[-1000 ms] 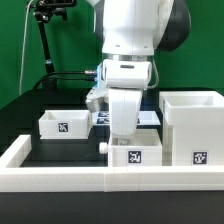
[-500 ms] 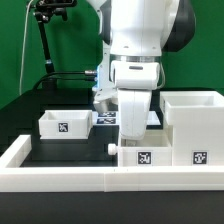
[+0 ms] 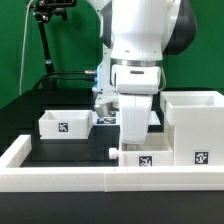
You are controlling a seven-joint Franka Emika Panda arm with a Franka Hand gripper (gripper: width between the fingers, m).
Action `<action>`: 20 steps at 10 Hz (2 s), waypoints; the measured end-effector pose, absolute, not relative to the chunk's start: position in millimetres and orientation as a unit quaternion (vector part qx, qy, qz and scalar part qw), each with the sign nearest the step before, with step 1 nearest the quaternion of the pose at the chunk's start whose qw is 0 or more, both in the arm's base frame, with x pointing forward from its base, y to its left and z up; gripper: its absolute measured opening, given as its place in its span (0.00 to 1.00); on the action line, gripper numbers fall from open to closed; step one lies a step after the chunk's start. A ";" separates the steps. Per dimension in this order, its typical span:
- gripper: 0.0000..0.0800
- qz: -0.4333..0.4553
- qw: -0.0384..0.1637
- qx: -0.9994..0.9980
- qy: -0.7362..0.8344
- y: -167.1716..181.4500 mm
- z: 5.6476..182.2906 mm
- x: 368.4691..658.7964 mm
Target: Assemble drawer
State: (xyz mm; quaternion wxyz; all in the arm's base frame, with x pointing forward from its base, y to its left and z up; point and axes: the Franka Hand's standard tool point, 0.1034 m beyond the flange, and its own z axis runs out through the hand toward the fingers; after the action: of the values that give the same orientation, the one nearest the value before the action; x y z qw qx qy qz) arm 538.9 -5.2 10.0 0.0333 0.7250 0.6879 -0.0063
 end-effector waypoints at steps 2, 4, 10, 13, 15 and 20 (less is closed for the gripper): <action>0.05 -0.006 0.033 0.725 0.687 -5.8 10.0 538.9; 0.05 -0.005 0.034 0.723 0.690 -6.4 9.9 538.8; 0.05 -0.015 0.031 0.728 0.685 0.6 10.5 541.5; 0.05 -0.015 0.030 0.729 0.684 -0.9 10.4 541.4; 0.06 -0.007 0.040 0.717 0.696 1.2 9.1 540.1; 0.06 -0.014 0.049 0.712 0.701 -3.8 9.8 540.6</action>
Offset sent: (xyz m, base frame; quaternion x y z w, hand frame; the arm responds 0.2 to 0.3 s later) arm 0.0000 0.0000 0.0000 0.0000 0.0000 0.0000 1.0000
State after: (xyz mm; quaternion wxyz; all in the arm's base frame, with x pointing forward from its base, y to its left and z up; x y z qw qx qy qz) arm 540.6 -3.8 9.8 0.0486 0.7118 0.7005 -0.0138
